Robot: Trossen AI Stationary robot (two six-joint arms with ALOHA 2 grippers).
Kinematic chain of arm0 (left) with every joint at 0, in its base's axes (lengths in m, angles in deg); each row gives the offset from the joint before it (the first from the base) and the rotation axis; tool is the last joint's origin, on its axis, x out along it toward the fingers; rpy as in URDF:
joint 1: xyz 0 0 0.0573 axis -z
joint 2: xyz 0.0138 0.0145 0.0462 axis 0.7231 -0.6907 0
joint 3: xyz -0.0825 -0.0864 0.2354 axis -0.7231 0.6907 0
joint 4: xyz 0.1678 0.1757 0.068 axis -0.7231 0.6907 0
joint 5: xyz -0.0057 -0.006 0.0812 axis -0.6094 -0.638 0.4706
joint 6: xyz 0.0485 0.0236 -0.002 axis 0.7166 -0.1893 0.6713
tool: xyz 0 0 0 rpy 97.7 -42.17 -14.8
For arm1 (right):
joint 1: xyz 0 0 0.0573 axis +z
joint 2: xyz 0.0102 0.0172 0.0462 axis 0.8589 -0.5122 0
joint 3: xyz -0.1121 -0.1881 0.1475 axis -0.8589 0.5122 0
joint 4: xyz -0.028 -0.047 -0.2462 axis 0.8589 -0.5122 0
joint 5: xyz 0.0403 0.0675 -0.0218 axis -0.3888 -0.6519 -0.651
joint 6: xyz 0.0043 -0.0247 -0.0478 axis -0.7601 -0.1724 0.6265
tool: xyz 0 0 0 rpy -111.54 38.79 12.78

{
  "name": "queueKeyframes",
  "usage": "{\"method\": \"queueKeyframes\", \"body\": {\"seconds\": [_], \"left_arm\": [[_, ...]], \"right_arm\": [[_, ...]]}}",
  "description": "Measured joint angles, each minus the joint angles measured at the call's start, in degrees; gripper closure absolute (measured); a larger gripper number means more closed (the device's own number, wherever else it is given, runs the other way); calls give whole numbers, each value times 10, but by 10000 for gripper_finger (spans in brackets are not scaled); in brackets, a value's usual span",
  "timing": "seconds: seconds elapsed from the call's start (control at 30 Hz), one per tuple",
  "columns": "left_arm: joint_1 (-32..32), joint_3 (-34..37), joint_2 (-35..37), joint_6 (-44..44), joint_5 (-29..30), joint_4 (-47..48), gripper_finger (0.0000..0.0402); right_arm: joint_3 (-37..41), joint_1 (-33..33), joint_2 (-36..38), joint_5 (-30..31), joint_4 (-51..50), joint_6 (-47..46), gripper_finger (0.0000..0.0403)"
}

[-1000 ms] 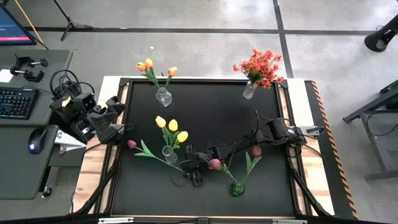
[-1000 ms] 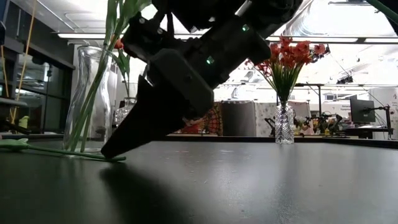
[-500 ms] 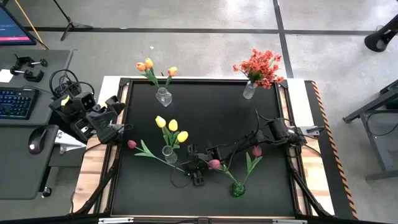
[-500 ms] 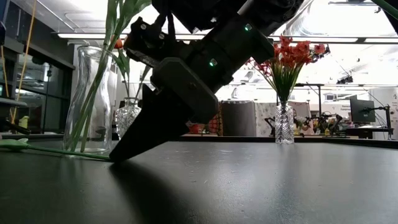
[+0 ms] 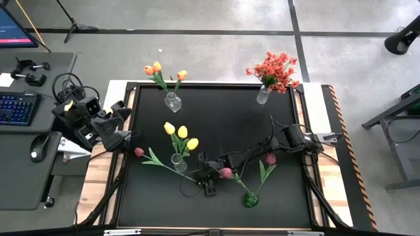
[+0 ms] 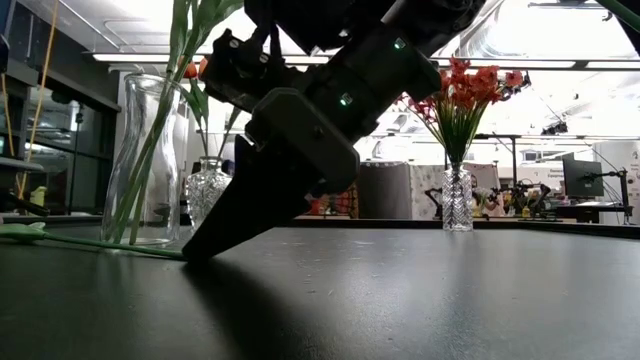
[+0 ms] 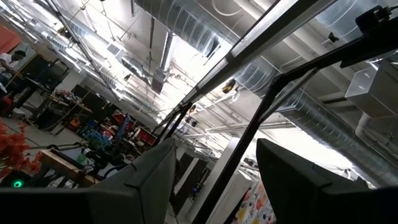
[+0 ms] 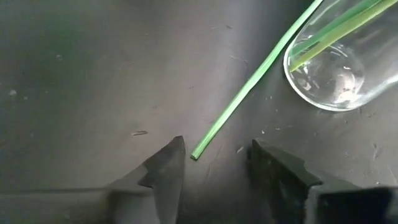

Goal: Sort flowers into vase by color
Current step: Put the dark red flower into the green vase

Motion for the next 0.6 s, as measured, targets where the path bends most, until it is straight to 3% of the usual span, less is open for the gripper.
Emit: {"method": "queueKeyframes", "body": {"seconds": [0.23, 0.6], "left_arm": [[0, 0, 6, 0, 0, 0, 193], [0, 0, 18, 16, -1, -3, 193]], "right_arm": [[-2, 1, 2, 17, -35, -42, 383], [2, -7, 29, 15, -88, -95, 402]]}}
